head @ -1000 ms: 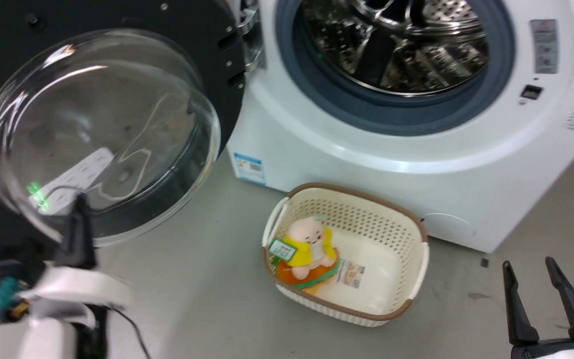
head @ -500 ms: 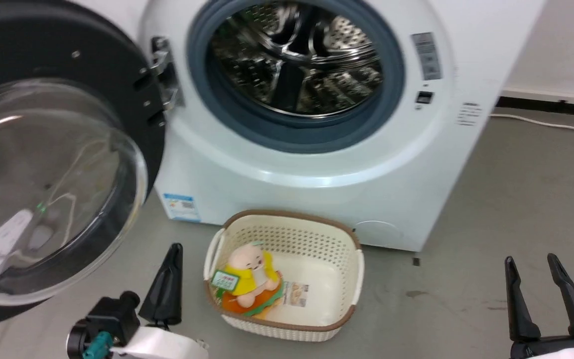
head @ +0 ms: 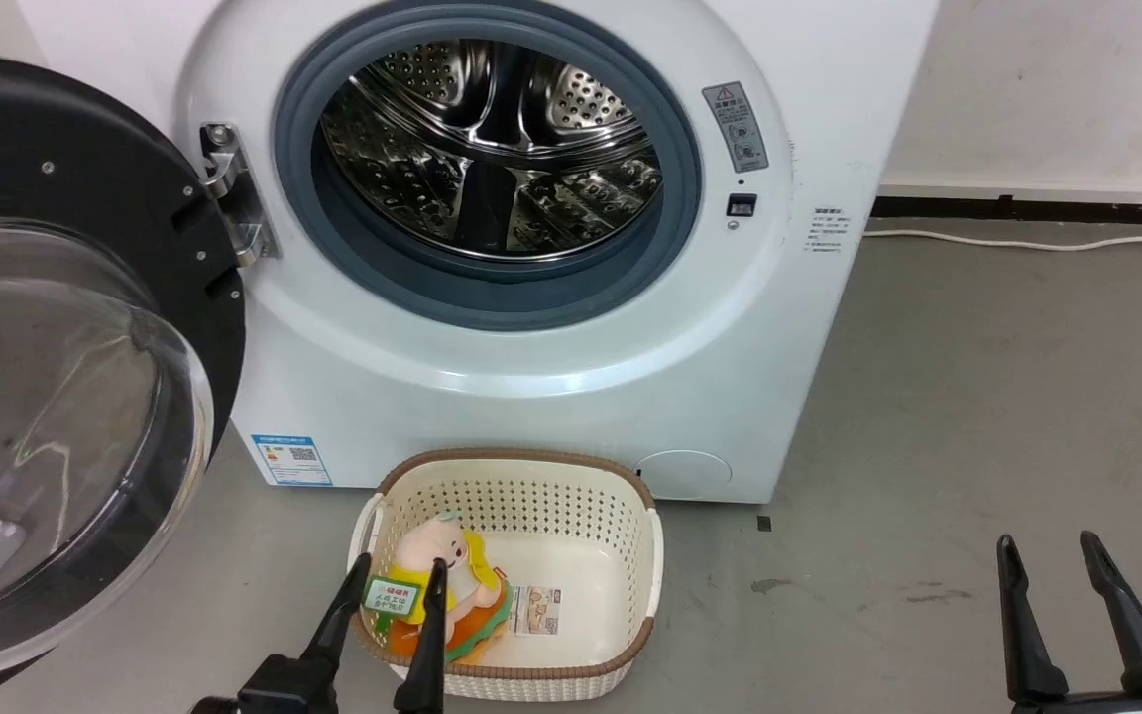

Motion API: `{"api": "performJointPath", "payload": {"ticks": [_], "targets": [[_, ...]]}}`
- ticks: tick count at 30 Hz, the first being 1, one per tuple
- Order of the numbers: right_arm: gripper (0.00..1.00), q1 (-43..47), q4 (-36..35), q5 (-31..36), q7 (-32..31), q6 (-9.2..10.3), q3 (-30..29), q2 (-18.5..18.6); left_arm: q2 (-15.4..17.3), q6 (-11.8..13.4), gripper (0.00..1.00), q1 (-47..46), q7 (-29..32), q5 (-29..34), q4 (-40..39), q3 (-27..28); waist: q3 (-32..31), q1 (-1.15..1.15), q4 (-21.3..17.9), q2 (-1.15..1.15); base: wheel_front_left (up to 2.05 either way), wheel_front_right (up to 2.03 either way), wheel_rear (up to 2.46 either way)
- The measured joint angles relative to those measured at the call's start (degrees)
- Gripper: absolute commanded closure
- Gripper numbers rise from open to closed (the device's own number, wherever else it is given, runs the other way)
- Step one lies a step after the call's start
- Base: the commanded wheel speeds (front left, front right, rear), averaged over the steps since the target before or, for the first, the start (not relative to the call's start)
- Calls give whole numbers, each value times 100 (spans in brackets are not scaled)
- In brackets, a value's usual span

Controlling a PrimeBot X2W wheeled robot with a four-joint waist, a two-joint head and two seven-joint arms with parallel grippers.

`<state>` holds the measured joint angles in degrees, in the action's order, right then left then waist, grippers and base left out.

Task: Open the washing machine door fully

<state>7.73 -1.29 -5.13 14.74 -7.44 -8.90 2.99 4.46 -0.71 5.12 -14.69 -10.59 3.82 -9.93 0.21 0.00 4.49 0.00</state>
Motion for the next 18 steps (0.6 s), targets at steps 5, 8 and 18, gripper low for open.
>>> {"api": "performJointPath", "payload": {"ticks": [5, 8, 18], "targets": [[0, 8, 42, -3, 0, 0, 33, 0, 2, 23, 0, 25, 0, 129, -16, 36, 9, 0, -38, 0, 0, 0, 0], [0, 8, 46, -3, 0, 0, 40, 0, -5, 65, 0, 29, -1, 183, -86, 88, 7, 0, -37, 0, 0, 0, 0], [0, 25, 46, 0, 0, 0, 76, 0, -30, 88, 0, 47, 0, 305, -81, 127, 9, 0, 67, 0, 0, 0, 0]]}}
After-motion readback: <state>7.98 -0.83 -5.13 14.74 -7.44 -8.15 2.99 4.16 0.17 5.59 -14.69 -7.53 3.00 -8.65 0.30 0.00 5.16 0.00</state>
